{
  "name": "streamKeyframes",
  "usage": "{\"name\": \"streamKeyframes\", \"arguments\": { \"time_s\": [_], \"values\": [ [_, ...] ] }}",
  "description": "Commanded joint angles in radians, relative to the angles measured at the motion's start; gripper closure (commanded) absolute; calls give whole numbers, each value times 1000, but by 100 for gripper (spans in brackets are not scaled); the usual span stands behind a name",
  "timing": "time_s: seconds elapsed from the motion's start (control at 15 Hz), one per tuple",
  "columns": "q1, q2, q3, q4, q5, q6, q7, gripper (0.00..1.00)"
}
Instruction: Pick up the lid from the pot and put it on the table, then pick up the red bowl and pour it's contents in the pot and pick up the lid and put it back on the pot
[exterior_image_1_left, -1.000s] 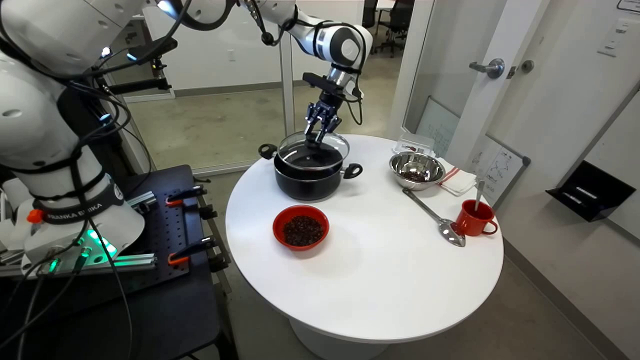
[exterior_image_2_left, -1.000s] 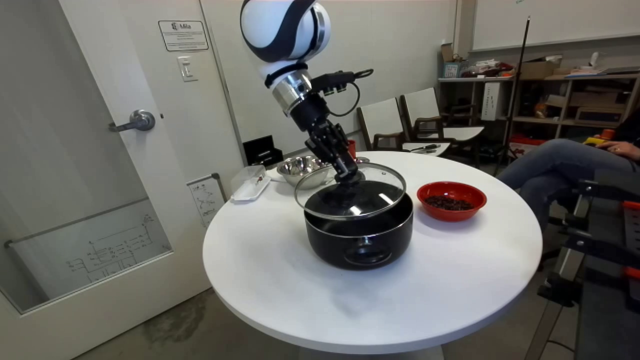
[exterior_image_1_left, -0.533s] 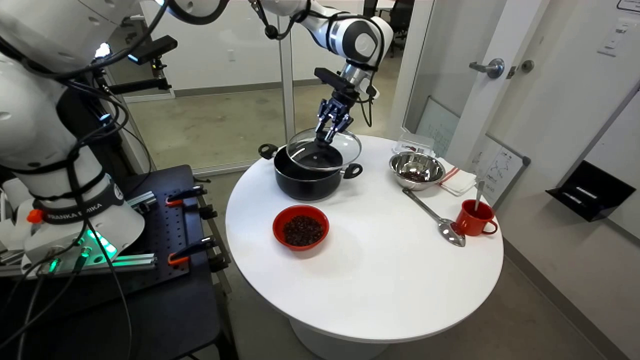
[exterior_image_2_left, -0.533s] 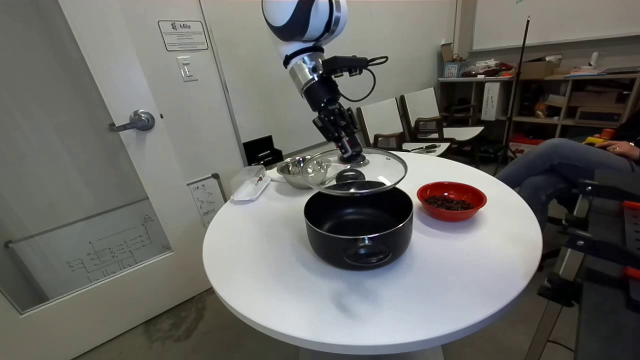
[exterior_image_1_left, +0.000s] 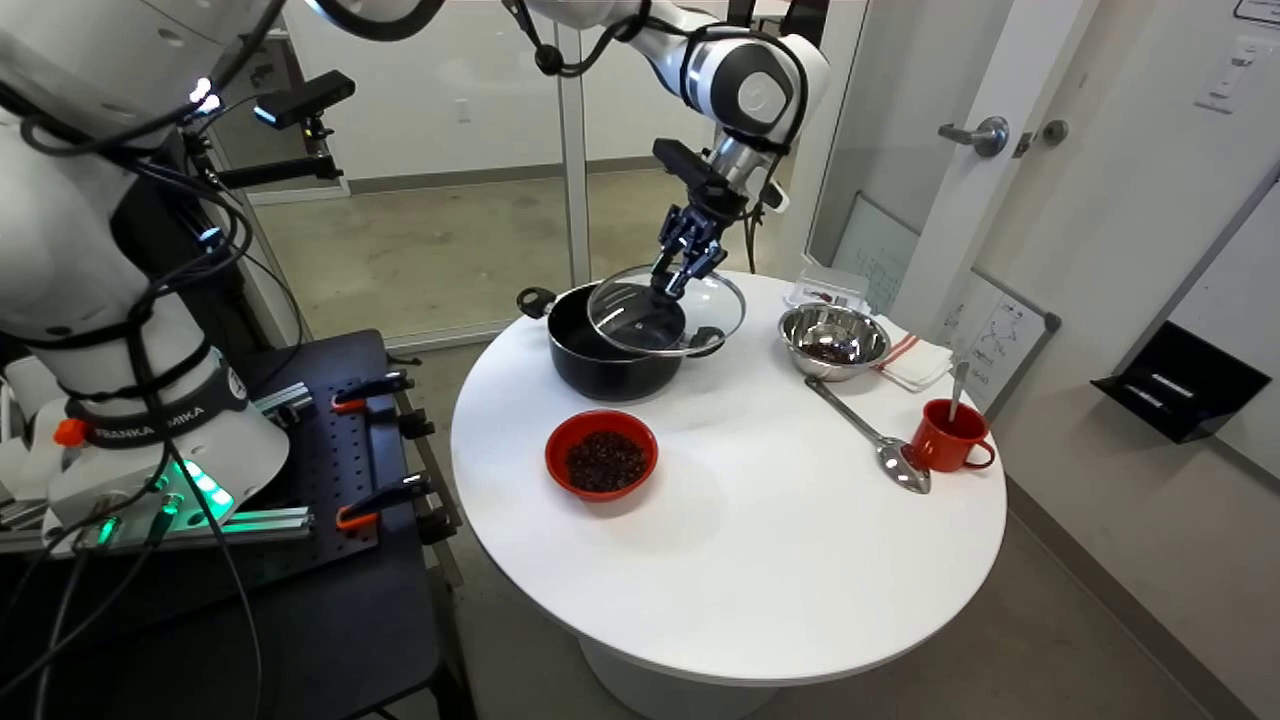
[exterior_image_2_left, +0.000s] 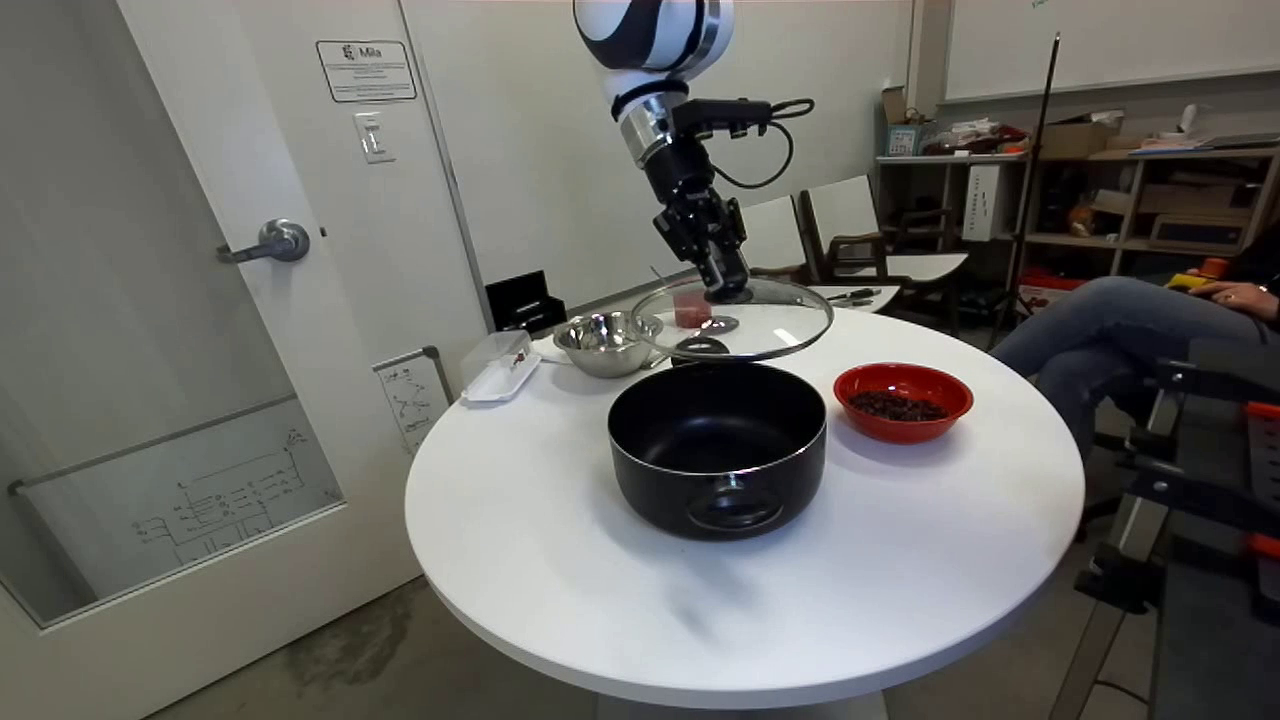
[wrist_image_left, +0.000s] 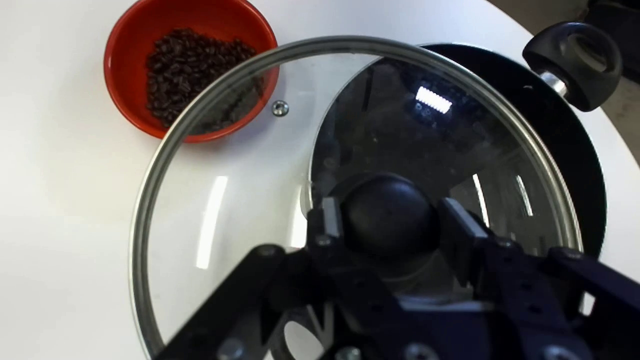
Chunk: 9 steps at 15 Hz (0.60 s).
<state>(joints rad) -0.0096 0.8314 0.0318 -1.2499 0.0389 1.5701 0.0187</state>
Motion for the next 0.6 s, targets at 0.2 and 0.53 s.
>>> {"name": "streamKeyframes", "arguments": {
  "time_s": [0.2, 0.53],
  "values": [
    [-70, -50, -30, -61, 81, 19, 42, 75],
    [-121, -75, -52, -105, 129, 71, 60, 75]
  ]
}}
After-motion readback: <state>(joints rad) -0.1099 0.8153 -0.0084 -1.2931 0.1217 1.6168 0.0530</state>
